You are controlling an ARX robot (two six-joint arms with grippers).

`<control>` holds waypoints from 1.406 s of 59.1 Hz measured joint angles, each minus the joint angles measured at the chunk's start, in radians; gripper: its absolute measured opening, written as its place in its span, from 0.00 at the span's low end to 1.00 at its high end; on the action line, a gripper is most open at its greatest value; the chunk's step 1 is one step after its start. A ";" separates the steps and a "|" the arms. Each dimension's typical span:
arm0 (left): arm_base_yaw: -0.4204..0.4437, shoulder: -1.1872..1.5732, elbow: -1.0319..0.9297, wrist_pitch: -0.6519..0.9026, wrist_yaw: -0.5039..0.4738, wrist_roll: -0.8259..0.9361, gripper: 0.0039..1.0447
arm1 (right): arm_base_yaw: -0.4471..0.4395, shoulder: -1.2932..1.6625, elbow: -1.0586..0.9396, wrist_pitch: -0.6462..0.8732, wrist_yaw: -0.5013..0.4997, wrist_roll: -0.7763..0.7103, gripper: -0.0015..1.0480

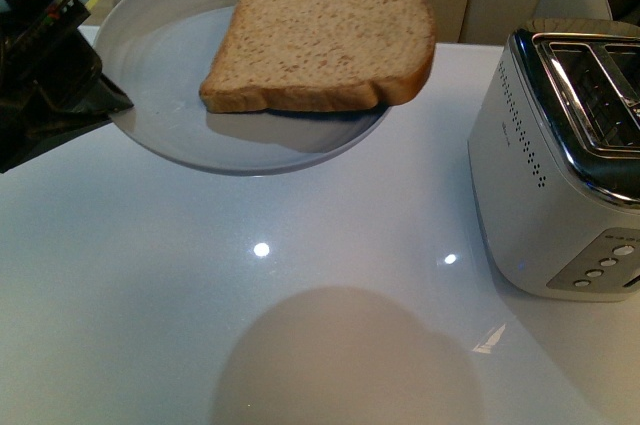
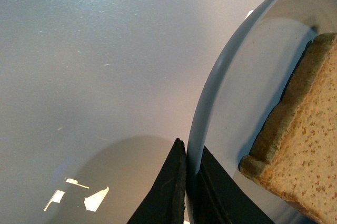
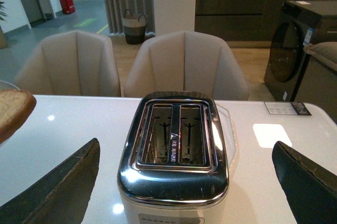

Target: Left arm holds plate, right arm toasts bread

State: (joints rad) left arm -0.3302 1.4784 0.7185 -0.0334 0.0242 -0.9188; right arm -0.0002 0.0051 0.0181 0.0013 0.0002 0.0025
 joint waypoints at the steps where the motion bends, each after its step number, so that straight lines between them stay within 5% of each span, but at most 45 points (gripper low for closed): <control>1: -0.011 -0.004 0.005 -0.008 -0.004 -0.010 0.03 | 0.000 0.000 0.000 0.000 0.000 0.000 0.91; 35: -0.219 -0.033 0.148 -0.124 -0.092 -0.137 0.03 | 0.000 0.000 0.000 0.000 0.000 0.000 0.91; 77: -0.227 -0.033 0.154 -0.124 -0.096 -0.145 0.03 | 0.000 0.000 0.000 0.000 0.000 0.000 0.91; 83: -0.227 -0.033 0.154 -0.124 -0.097 -0.145 0.03 | -0.018 0.172 0.114 -0.272 -0.027 0.121 0.91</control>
State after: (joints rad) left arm -0.5575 1.4452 0.8730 -0.1570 -0.0723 -1.0641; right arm -0.0185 0.1776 0.1322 -0.2703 -0.0269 0.1234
